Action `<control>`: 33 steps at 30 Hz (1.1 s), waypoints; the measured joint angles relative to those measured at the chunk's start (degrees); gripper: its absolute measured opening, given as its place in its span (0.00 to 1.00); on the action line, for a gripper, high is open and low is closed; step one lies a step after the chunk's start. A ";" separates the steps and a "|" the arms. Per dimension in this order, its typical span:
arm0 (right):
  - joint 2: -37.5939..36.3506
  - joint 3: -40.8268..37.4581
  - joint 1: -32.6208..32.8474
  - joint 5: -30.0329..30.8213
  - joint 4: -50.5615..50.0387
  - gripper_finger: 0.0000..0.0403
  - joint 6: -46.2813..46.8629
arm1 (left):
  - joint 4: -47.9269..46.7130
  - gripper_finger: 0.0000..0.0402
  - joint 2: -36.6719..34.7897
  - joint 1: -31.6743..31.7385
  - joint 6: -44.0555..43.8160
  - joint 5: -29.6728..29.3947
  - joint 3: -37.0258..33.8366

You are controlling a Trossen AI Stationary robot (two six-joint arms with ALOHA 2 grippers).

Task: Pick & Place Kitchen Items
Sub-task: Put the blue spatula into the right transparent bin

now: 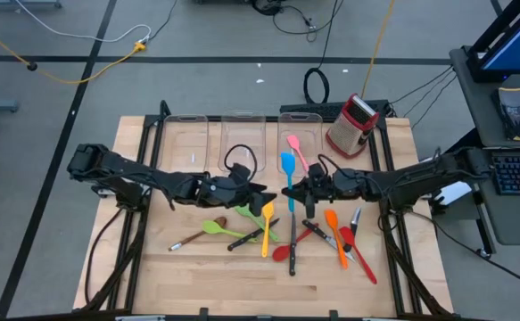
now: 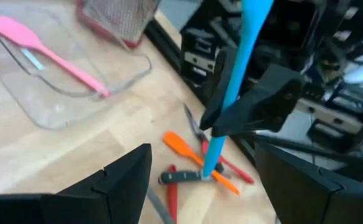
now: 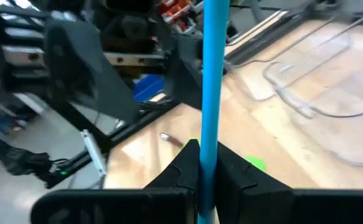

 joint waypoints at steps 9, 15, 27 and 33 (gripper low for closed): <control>-3.64 0.07 -8.22 4.09 -5.72 0.03 -4.02 | -7.29 0.71 -1.05 0.58 -0.80 -1.60 -0.05; -3.56 0.07 -16.60 3.95 -6.01 0.03 -6.64 | -11.35 0.70 -1.55 0.55 -0.96 -1.39 -0.03; -2.80 0.07 -25.22 1.87 -7.44 0.03 -8.11 | -12.34 0.70 -1.73 4.03 7.68 -0.79 -0.04; 0.63 0.07 -25.30 1.74 -7.50 0.03 -6.37 | -12.61 0.69 -3.20 7.79 17.25 4.69 -0.11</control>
